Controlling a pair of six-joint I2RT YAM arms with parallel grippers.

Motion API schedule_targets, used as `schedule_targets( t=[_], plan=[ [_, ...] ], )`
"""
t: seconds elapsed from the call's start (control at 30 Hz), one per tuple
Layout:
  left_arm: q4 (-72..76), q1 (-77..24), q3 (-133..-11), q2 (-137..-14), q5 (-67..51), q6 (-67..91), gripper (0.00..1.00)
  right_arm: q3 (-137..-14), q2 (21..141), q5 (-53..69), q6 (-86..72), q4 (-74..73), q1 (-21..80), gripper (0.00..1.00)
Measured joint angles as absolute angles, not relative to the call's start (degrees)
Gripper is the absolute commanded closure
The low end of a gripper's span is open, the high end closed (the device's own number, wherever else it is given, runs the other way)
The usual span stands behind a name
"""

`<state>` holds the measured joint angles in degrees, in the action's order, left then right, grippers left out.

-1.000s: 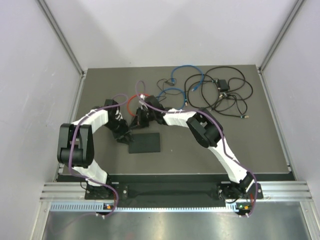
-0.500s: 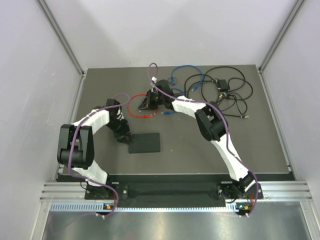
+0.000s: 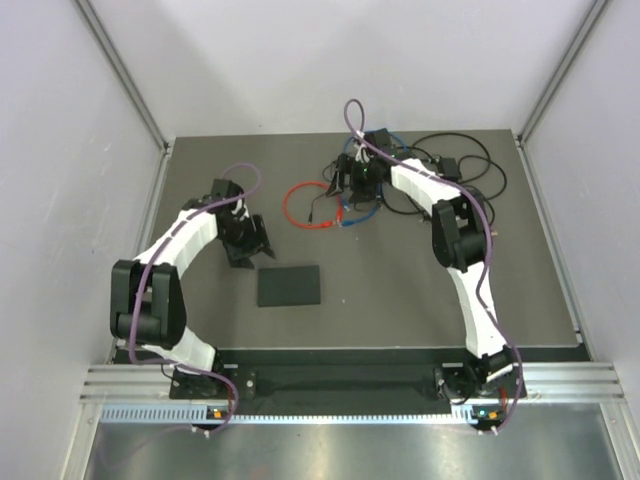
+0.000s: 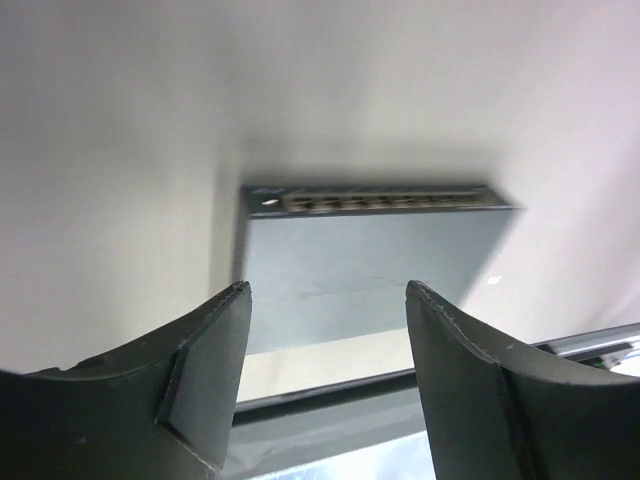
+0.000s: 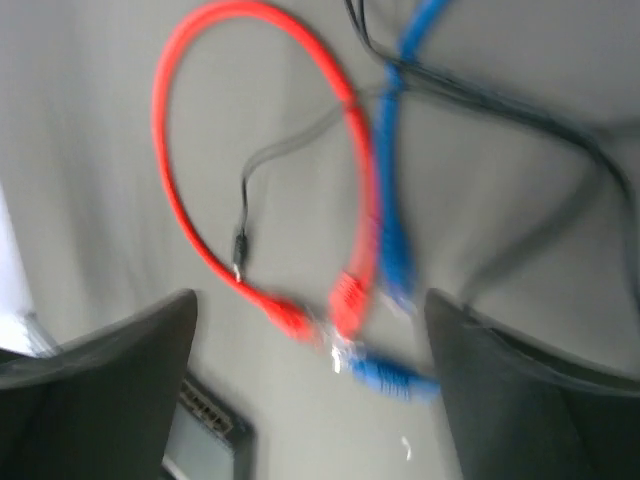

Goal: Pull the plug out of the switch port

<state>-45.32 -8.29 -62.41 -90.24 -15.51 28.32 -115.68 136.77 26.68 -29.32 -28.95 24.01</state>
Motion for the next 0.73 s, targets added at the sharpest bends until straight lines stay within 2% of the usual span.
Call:
schedule_targets(
  t=[0.23, 0.33, 0.37, 0.5, 0.73],
  plan=[
    [-44.6, -10.4, -65.8, -84.0, -15.6, 30.6, 0.29, -112.6, 122.3, 18.3, -21.4, -41.5, 25.6, 0.0],
    [-42.4, -12.3, -65.6, -82.1, -16.1, 32.8, 0.28, -103.4, 111.4, 14.5, -20.2, -42.0, 27.1, 0.0],
    [-40.6, -12.9, -65.0, -81.4, -16.6, 33.6, 0.23, -100.1, 108.1, 12.7, -19.9, -41.9, 27.6, 0.0],
    [-32.6, -15.8, -59.2, -78.2, -18.7, 37.5, 0.21, -83.1, 96.8, 6.7, -19.5, -37.4, 29.3, 0.0],
    [-14.4, -20.0, -45.1, -73.8, -24.0, 44.4, 0.2, -58.3, 91.5, 4.9, -20.3, -29.0, 29.0, 0.0]
  ],
)
